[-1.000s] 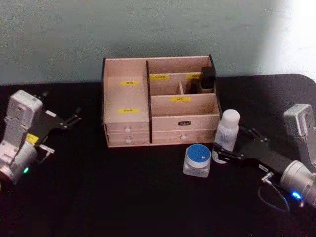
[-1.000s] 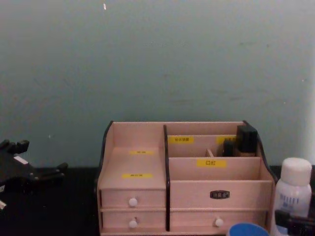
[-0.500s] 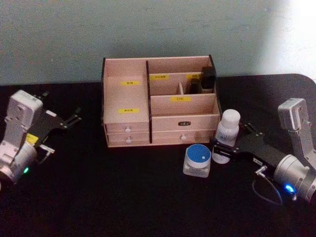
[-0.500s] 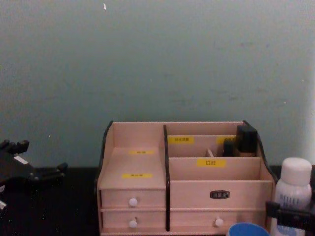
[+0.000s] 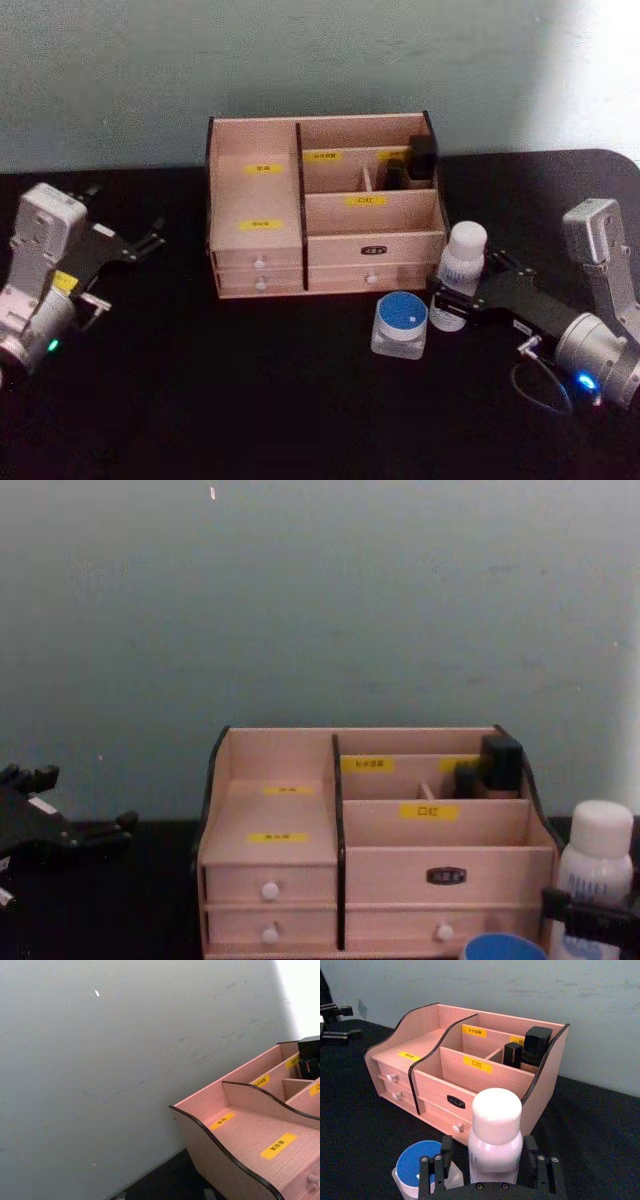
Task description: Pick up the facial cleanser and watermelon frost from the table and place them into the tiered storage box.
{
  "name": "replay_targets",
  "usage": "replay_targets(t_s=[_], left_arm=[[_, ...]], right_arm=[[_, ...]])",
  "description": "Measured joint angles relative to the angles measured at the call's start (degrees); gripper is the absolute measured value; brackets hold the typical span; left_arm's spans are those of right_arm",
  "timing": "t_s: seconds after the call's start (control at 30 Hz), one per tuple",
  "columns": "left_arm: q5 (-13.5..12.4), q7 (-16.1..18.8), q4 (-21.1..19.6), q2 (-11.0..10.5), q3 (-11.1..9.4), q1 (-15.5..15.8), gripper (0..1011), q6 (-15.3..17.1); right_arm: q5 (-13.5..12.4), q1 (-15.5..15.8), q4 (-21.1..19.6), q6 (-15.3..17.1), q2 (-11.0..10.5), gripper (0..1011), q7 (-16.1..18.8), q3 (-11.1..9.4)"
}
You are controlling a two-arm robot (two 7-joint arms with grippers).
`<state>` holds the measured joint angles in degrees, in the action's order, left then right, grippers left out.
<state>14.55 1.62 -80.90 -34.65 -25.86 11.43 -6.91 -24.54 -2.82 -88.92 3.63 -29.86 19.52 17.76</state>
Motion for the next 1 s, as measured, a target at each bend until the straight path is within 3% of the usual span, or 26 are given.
replay_targets(t_s=[0.4, 0.77, 1.0], left_arm=[[0.0, 0.0, 0.0, 0.0, 0.0, 0.0, 1001, 0.0], [0.0, 0.0, 0.0, 0.0, 0.0, 0.0, 1001, 0.0], [0.0, 0.0, 0.0, 0.0, 0.0, 0.0, 1001, 0.0]], right_arm=[[-0.11, 0.06, -0.05, -0.04, -0.07, 599, -0.03, 0.07], [-0.18, 0.06, -0.07, -0.07, -0.11, 600, -0.04, 0.07], [-0.52, 1.7, -2.46, -0.29, -0.3, 599, 0.85, -2.13]])
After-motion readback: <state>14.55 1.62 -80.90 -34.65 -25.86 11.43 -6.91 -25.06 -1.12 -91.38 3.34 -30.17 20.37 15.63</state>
